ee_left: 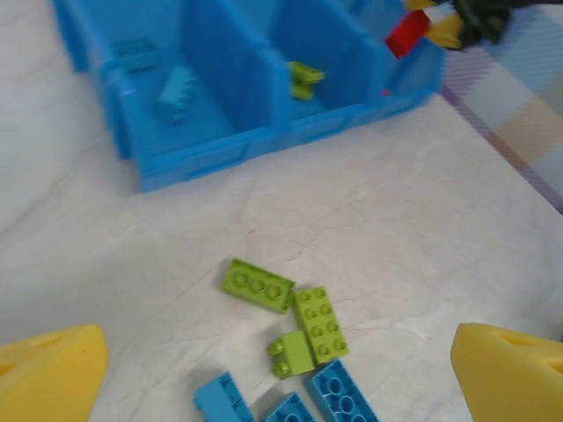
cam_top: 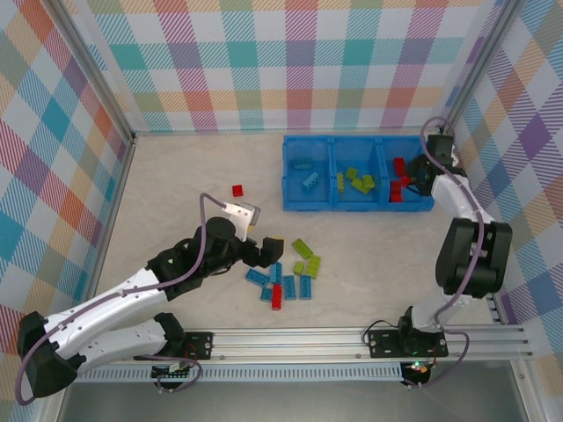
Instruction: Sort the legos into containers by color
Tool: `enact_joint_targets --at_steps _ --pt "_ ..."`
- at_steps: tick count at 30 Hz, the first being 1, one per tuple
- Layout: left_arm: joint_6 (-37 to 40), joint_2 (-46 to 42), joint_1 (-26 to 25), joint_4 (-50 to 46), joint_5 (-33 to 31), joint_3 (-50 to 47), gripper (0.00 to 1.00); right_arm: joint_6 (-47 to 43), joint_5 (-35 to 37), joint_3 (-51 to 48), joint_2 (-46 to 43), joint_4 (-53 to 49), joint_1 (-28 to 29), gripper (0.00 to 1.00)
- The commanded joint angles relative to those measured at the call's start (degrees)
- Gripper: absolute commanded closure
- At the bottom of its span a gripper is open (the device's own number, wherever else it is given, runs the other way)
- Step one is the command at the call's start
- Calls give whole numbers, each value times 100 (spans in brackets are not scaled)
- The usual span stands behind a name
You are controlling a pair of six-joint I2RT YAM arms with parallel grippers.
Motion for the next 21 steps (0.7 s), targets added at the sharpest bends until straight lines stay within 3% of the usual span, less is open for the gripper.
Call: enact_joint_targets --at_steps 1,6,10,15,21 --pt "-1290 106 -44 -611 -972 202 0 -250 -161 602 169 -165 -23 34" --pt "-2596 170 -48 -1026 -1341 31 0 -233 -635 421 -119 -217 -10 28" --pt "-3871 328 -44 -1603 -1575 -113 0 -288 -1456 -492 -1091 -119 146 25" --pt "-4752 749 -35 -2353 -1276 -63 1 -1230 -1850 -1541 -2653 -209 1198 19" --pt "-5556 1427 -19 -2337 -313 -150 1 -1951 -3503 -1962 -3403 -858 2181 11"
